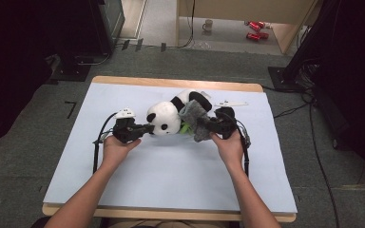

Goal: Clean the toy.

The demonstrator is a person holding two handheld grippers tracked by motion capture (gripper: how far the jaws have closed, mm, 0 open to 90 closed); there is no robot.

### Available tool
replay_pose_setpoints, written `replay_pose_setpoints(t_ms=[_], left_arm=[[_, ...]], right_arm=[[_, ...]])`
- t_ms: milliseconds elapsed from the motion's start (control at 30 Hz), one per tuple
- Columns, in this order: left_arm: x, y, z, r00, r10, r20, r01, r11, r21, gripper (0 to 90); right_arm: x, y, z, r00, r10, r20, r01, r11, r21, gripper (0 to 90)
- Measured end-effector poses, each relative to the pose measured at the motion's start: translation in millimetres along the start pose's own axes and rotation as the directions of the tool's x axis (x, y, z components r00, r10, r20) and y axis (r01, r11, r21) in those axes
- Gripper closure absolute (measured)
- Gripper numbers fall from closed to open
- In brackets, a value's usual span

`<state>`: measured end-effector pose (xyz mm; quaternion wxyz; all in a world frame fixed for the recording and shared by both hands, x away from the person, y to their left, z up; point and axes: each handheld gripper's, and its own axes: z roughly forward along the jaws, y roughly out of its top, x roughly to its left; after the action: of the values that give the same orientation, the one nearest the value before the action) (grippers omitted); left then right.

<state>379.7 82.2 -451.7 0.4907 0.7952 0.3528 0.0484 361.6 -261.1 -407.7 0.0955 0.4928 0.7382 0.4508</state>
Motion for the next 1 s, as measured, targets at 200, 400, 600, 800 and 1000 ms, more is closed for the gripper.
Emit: replay_pose_setpoints(t_ms=[200,400,600,800,1000], left_arm=[[-3.6,1.3,0.4,1.0,0.001,0.003,-0.001,1.0,-0.007,88.5],[-13.2,-3.1,0.7,0.9998,0.005,0.02,-0.005,0.9999,-0.011,88.4],[-13.0,-6.5,1.0,0.9999,0.004,0.016,-0.003,0.9998,-0.017,88.2],[-9.2,-8.8,1.5,0.9999,0.0,0.012,0.0,0.9993,-0.037,85.3],[-8.1,-15.7,-1.0,0.9986,0.051,-0.014,-0.052,0.996,-0.072,58.5]], right_arm=[[-1.4,8.6,-18.9,0.996,0.064,-0.062,-0.069,0.995,-0.076,77.6],[36.5,25.1,-6.5,0.9957,-0.047,-0.08,0.043,0.998,-0.053,77.5],[31.7,43.9,8.1,0.9983,-0.056,-0.015,0.055,0.998,-0.039,77.0],[24.3,51.6,23.5,0.9986,-0.052,0.008,0.052,0.999,0.007,76.9],[11.6,51.1,27.1,0.9996,-0.02,0.022,0.02,1.0,0.01,77.8]])
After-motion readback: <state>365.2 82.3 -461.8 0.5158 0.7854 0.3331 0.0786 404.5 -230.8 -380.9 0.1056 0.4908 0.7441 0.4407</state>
